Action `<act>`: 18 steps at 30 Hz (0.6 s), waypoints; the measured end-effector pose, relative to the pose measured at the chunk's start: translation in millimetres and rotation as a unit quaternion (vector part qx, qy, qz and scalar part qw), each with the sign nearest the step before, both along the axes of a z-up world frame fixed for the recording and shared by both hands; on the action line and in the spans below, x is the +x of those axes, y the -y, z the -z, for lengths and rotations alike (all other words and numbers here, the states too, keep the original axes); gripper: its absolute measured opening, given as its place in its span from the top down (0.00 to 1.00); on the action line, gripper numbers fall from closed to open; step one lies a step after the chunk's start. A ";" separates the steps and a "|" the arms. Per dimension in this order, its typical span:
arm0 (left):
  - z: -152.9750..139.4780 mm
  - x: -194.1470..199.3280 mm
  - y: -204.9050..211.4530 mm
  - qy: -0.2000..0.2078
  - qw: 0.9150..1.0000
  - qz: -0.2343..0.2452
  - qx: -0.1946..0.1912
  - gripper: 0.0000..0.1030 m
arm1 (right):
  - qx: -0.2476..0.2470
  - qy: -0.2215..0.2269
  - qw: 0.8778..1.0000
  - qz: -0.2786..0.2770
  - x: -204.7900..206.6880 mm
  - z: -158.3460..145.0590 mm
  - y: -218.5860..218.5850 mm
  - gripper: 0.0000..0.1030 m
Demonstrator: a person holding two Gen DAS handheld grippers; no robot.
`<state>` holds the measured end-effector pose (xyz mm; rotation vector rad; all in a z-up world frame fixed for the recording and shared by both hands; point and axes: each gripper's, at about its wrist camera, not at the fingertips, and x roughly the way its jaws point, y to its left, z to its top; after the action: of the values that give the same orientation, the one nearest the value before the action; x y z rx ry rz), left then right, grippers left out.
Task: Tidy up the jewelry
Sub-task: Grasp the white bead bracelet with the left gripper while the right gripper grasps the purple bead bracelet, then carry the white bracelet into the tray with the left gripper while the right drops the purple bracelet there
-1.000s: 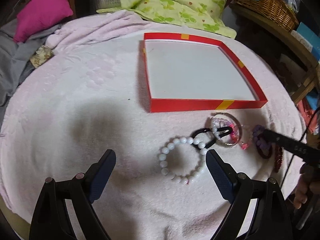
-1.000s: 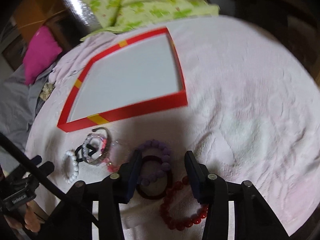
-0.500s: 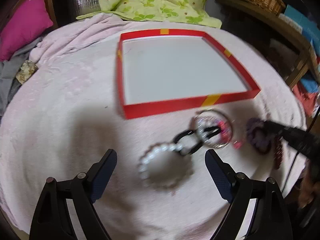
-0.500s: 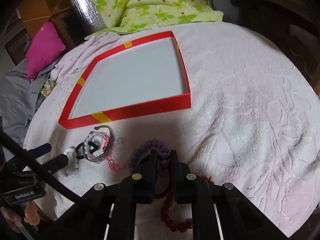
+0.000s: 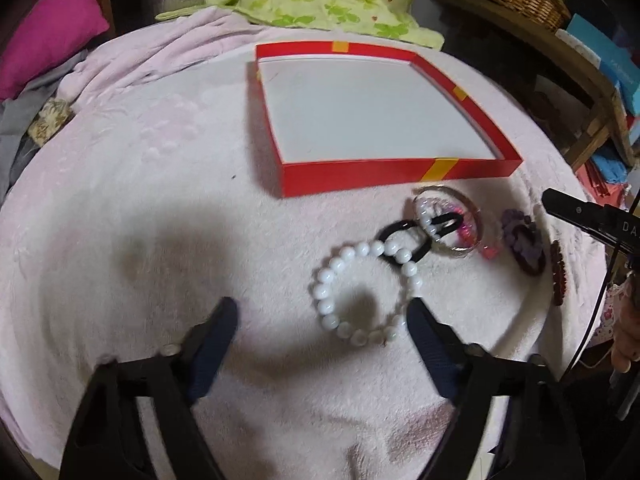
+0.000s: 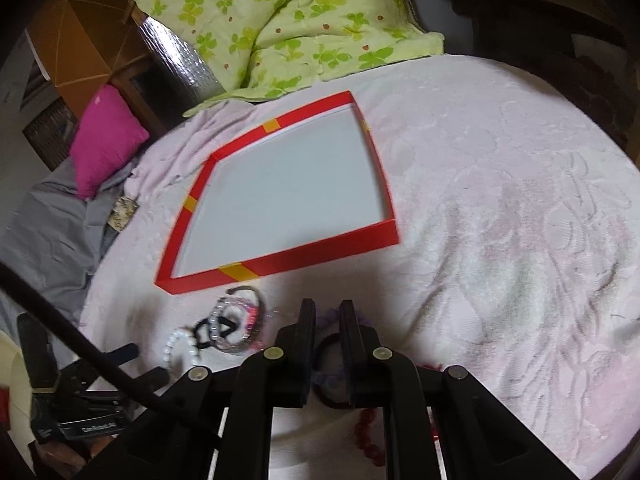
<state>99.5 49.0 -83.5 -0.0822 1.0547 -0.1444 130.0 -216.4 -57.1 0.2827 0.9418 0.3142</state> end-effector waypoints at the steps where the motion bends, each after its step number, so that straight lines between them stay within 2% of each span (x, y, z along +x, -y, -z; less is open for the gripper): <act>1: 1.9 1.3 1.9 -0.003 1.000 0.002 -0.003 0.30 | 0.009 0.001 1.000 -0.003 0.7 0.1 -0.2 0.87; 3: 6.3 7.6 2.4 -0.010 1.000 0.001 -0.001 0.44 | 0.031 0.005 0.999 -0.008 -0.7 -2.5 2.3 0.87; 7: 9.3 14.5 3.4 0.001 1.000 0.008 0.008 0.53 | 0.076 0.001 0.997 -0.001 -0.3 -3.4 15.1 0.87; 8: 10.0 16.6 4.3 0.004 1.000 0.012 0.009 0.59 | 0.084 -0.002 0.996 0.003 0.3 -3.2 19.1 0.87; 11: 11.8 20.6 7.0 0.012 1.000 0.020 0.017 0.66 | 0.102 -0.013 0.995 0.017 2.0 0.0 31.0 0.87; 14: 11.8 20.6 7.5 0.017 1.000 0.024 0.012 0.90 | 0.111 -0.026 0.993 0.025 3.3 3.5 37.5 0.87; 16: 9.7 18.7 6.5 0.018 0.999 0.027 0.004 0.90 | 0.121 -0.032 0.992 0.028 4.4 5.8 42.0 0.87; 18: 8.0 16.7 8.8 0.022 0.999 0.031 0.005 0.90 | 0.095 -0.040 0.994 0.032 6.1 7.3 41.1 0.85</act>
<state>116.2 40.2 -91.5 -0.0375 1.0145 -0.1971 136.1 -257.5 -64.4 0.5031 0.9805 0.3363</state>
